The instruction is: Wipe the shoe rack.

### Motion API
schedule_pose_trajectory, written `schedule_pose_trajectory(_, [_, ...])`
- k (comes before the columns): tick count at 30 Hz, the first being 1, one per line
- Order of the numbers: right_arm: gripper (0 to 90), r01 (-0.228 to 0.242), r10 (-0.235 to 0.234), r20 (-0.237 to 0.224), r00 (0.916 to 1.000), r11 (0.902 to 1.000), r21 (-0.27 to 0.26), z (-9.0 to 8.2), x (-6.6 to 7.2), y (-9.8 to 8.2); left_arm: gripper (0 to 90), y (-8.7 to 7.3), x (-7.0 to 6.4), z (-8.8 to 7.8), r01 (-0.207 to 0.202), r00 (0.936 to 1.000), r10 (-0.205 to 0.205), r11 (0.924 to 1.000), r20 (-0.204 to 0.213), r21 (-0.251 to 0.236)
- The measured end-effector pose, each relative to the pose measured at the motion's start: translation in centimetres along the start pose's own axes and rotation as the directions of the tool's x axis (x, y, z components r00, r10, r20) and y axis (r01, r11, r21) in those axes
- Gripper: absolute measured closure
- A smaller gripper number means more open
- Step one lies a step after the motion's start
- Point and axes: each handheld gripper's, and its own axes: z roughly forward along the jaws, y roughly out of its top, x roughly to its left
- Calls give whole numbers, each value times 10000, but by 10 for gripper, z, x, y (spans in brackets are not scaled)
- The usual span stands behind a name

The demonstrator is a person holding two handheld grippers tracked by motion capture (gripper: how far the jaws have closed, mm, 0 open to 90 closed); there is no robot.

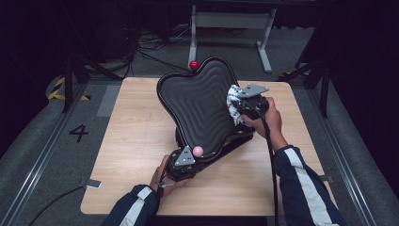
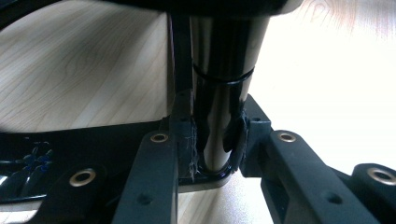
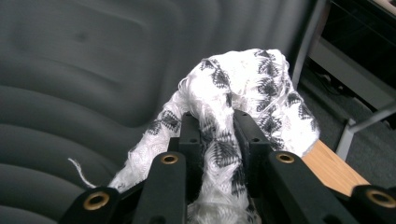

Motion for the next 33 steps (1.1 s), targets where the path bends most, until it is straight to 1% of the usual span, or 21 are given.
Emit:
schedule_pose_trajectory(4, [764,-242,242,-17,9997,9997,-6,0,-8,-4,731,0,0,0,10,10000,-10,10000,-10,-11])
schedule_pose_trajectory(11, [771,-5,5,-12,10000,10000,-4,-2,-5,-3,730,0,0,0,-2,10000,2,10000,-7,-21])
schedule_pose_trajectory(13, [771,-1,0,-106,9999,10000,-45,-3,-3,-2,730,0,0,0,-9,10000,9,10000,-4,-16])
schedule_pose_trajectory(19, [769,442,-459,-524,9976,9984,-342,-4,13,6,731,0,0,0,-20,10000,20,10000,-4,-19])
schedule_pose_trajectory(22, [769,775,-810,-709,9942,9957,-509,-3,25,12,729,0,0,0,7,10000,-7,10000,-1,7])
schedule_pose_trajectory(27, [768,831,-911,-1039,9904,9934,-791,-2,38,20,729,0,-1,0,-4,10000,4,10000,-42,-15])
schedule_pose_trajectory(30, [766,1035,-1143,-1245,9856,9905,-903,-2,47,25,727,0,-1,0,-72,10000,72,10000,-57,19])
schedule_pose_trajectory(33, [765,1019,-1160,-1420,9830,9895,-1029,0,52,29,726,0,-1,1,-116,9999,116,9999,-77,40])
